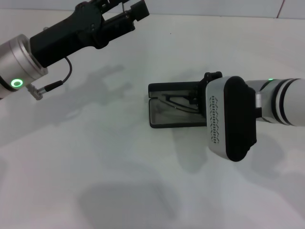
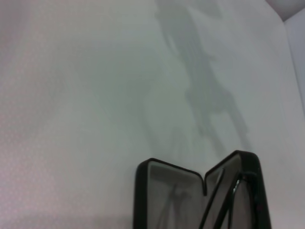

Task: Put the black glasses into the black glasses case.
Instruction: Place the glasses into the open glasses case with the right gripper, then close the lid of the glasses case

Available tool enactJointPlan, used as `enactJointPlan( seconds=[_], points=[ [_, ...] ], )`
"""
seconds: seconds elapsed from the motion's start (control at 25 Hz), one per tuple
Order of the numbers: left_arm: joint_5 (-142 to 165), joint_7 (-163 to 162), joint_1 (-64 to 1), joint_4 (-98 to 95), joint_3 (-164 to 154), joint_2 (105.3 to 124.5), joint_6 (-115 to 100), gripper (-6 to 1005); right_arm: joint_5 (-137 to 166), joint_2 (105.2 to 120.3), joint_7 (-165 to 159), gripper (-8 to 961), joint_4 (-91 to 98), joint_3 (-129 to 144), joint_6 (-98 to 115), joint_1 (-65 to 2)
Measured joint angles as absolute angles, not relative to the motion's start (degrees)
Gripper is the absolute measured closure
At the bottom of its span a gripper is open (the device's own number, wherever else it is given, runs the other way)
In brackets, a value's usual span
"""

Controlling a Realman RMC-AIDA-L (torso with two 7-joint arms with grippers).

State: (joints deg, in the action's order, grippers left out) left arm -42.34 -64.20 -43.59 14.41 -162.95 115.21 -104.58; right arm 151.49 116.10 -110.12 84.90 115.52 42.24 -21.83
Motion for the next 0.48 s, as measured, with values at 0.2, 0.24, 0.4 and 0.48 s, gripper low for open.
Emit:
enactJointPlan(
  seconds=[0.2,0.24,0.4,0.48],
  points=[
    [-42.2,-64.17,-43.59,14.41,-162.95,115.28,-104.62,213,151.86,116.16,-110.04,844,84.99,115.96,42.82,-21.78],
    [-42.18,-64.16,-43.58,14.41,-162.95,115.31,-104.65,213,151.87,116.18,-110.05,844,85.09,115.96,43.12,-21.74],
    [-42.12,-64.15,-43.07,14.41,-162.95,115.34,-104.86,213,151.88,116.15,-110.17,817,85.67,115.96,44.47,-21.59],
    [-41.98,-64.16,-42.93,14.41,-162.95,115.34,-104.92,213,151.86,116.13,-110.18,763,86.13,115.7,44.83,-21.35]
  ],
)
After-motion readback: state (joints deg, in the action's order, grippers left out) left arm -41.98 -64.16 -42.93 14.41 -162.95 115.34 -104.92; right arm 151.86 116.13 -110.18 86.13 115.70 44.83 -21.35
